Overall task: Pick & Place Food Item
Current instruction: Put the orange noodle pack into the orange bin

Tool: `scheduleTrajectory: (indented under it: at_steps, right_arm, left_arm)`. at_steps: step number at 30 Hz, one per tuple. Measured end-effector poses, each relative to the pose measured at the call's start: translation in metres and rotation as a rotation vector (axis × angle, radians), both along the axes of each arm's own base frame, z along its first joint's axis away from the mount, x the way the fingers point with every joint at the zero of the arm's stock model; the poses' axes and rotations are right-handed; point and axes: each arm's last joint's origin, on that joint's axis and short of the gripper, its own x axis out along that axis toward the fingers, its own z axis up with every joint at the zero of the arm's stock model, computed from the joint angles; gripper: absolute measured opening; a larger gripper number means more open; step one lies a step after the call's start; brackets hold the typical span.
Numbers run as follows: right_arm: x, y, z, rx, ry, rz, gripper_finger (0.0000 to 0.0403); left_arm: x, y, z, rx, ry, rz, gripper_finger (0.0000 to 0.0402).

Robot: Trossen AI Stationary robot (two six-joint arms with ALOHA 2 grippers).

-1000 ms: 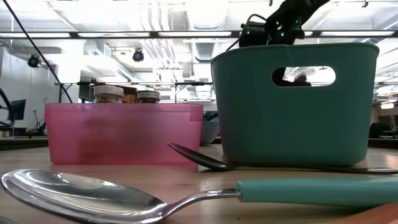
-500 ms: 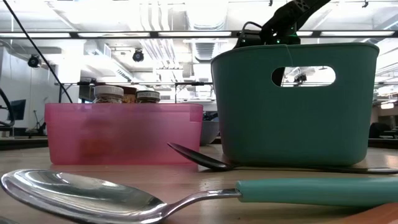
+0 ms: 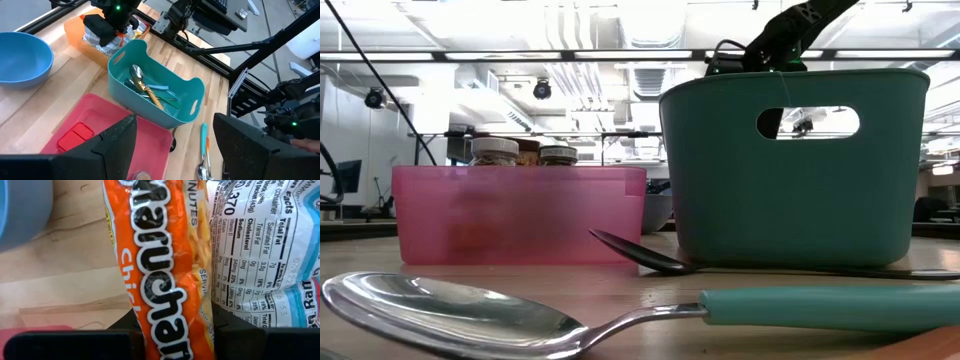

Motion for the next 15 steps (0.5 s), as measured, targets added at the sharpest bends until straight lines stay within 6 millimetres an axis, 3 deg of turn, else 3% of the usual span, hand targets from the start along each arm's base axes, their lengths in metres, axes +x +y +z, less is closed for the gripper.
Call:
scheduleTrajectory:
  at_steps: [7, 15]
  right_arm:
    - [0.0026, 0.0024, 0.0011, -0.039, -0.008, 0.103, 0.0077]
    - [0.003, 0.0026, 0.0003, -0.036, -0.013, 0.133, 0.0158]
  left_arm:
    - [0.0, 0.0001, 0.0, -0.01, -0.001, 0.007, 0.0262]
    - [0.0, -0.0001, 0.0, -0.033, -0.001, 0.013, 0.0262]
